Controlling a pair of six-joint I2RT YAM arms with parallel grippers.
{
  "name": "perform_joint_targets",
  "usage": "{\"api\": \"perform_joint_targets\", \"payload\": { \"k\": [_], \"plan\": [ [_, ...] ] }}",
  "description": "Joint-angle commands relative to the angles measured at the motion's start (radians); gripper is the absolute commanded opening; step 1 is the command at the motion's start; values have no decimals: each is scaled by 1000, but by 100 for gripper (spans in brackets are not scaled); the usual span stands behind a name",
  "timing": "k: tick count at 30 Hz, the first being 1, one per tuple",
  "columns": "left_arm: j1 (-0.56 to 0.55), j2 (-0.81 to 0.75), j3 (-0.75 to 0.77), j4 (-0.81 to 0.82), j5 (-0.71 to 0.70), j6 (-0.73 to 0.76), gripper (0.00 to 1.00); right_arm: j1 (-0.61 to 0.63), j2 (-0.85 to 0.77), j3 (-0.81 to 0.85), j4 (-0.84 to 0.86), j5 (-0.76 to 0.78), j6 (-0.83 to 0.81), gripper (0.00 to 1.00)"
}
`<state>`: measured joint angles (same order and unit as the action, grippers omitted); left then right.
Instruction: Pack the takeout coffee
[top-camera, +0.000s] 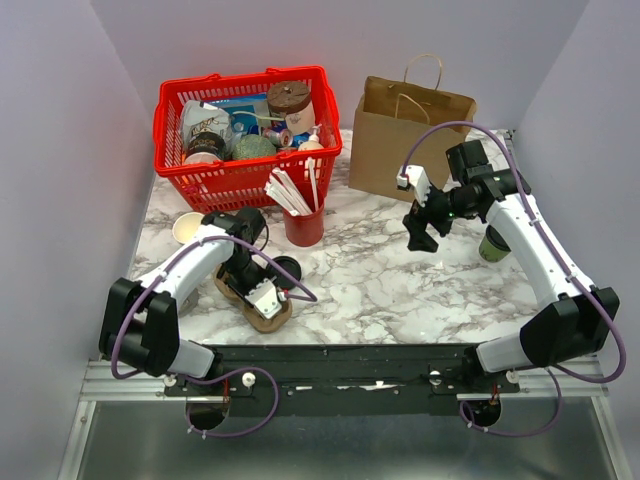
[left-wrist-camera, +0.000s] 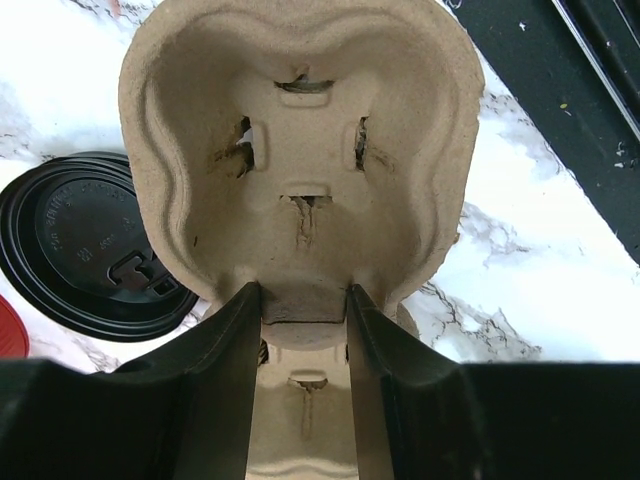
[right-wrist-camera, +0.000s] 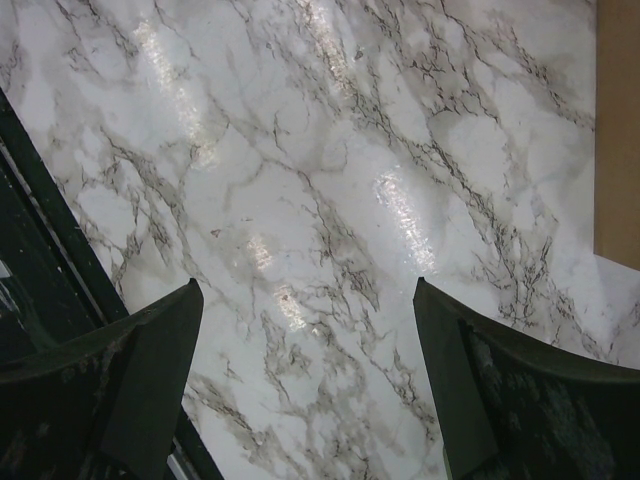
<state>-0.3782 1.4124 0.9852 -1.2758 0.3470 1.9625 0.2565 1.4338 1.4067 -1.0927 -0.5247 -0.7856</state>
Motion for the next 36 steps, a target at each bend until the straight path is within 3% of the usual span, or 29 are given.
{"api": "perform_joint_targets", "payload": {
  "k": [1,10,14,16,21,30,36],
  "plan": [
    [21,-44,30,-69,18,4,37,7,7,23,7,11,-6,94],
    [36,-158,6,-137,53,-13,33,7,11,20,14,2,-6,94],
    [36,-129,3,-89,56,-114,4,6,19,34,10,-8,-6,94],
    [36,-77,67,-123,75,-204,0,7,19,37,5,-9,-6,94],
    [36,89,249,-240,153,-476,0,7,13,29,2,-17,-6,94],
    [-2,-58,101,-234,52,-386,0,7,-3,12,-9,-29,-10,95],
    [22,68,242,-241,174,-617,5,7,10,20,-10,-43,-10,95]
  ]
}}
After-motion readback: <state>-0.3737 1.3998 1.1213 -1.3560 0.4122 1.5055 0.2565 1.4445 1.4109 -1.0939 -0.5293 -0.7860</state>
